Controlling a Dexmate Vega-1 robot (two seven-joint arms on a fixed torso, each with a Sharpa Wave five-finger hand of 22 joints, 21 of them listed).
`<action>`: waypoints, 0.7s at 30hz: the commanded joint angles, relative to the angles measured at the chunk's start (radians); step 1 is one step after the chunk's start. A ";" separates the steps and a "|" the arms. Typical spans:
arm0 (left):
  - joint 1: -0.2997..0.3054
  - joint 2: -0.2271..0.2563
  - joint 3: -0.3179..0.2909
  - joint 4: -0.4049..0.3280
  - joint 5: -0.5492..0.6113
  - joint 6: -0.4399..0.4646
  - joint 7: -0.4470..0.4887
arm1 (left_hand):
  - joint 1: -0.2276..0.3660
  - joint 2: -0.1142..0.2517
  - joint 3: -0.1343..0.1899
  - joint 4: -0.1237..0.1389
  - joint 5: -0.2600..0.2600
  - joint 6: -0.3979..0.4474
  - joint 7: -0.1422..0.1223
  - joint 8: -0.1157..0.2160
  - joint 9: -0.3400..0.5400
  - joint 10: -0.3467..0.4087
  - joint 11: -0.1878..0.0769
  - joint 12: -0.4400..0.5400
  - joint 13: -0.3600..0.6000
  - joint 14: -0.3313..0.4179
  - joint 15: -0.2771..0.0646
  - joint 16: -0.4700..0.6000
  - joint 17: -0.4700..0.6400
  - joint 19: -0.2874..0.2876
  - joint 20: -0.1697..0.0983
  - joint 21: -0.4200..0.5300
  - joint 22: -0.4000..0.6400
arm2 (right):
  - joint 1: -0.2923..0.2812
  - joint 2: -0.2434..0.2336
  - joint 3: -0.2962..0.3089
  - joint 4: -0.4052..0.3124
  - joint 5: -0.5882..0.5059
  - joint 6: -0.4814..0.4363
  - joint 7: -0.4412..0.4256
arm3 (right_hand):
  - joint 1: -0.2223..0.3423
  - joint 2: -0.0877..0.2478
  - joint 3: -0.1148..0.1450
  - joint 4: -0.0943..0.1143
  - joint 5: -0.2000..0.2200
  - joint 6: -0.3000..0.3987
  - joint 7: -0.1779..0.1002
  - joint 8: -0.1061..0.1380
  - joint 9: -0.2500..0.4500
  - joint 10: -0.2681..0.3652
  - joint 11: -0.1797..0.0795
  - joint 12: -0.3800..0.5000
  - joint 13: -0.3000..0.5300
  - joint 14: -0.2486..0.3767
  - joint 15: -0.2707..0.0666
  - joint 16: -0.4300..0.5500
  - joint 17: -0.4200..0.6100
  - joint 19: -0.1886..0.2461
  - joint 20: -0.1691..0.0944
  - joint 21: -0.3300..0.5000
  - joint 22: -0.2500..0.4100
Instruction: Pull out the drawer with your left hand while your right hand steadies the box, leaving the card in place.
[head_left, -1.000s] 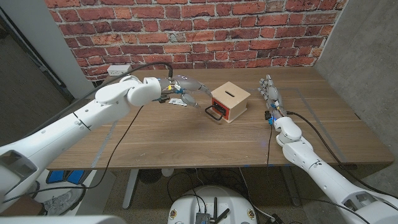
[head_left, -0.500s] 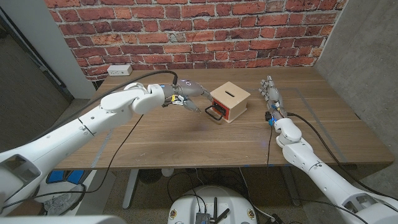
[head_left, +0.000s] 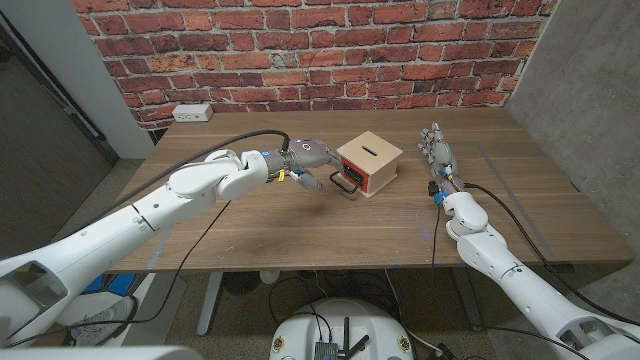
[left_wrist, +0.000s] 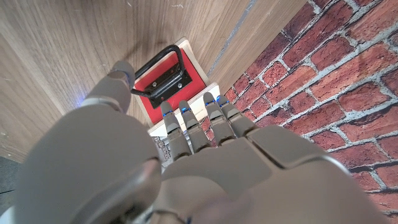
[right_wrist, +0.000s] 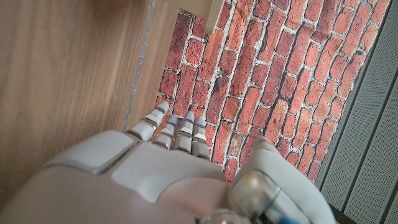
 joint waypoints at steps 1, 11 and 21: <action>0.011 -0.011 0.021 0.021 0.065 -0.018 0.040 | 0.013 0.003 -0.010 -0.001 0.004 0.006 -0.005 -0.003 0.004 0.008 0.001 -0.003 0.004 0.014 -0.177 0.001 0.003 0.000 -0.133 0.001 0.002 | -0.018 -0.048 -0.002 -0.050 -0.020 -0.026 0.015 | -0.012 0.013 0.005 0.005 -0.002 -0.006 -0.001 -0.005 0.002 -0.008 -0.002 -0.004 0.000 -0.002 -0.006 0.004 -0.001 0.004 -0.003 0.000 0.003; 0.017 -0.019 0.034 0.025 0.100 -0.007 0.051 | 0.022 0.016 -0.020 0.001 0.005 0.004 -0.008 -0.010 0.005 0.007 0.001 -0.008 0.004 0.017 -0.179 -0.002 0.003 -0.007 -0.132 0.000 0.003 | -0.043 -0.113 -0.020 -0.122 -0.159 -0.051 -0.058 | -0.004 0.010 0.018 -0.005 -0.002 -0.028 -0.026 -0.014 -0.005 0.011 -0.022 0.002 -0.005 0.030 -0.030 0.014 -0.017 0.032 -0.027 0.009 0.002; 0.012 -0.043 0.050 0.045 0.119 0.010 0.069 | 0.024 0.028 -0.024 0.003 0.005 0.016 -0.012 -0.007 0.006 0.014 0.001 -0.007 0.004 0.023 -0.179 -0.001 0.004 0.002 -0.127 0.004 0.003 | -0.060 -0.186 -0.032 -0.211 -0.305 -0.123 -0.127 | -0.002 0.010 0.023 -0.009 -0.002 -0.033 -0.027 -0.015 -0.006 0.009 -0.025 0.000 -0.006 0.035 -0.035 0.013 -0.023 0.040 -0.032 0.009 0.002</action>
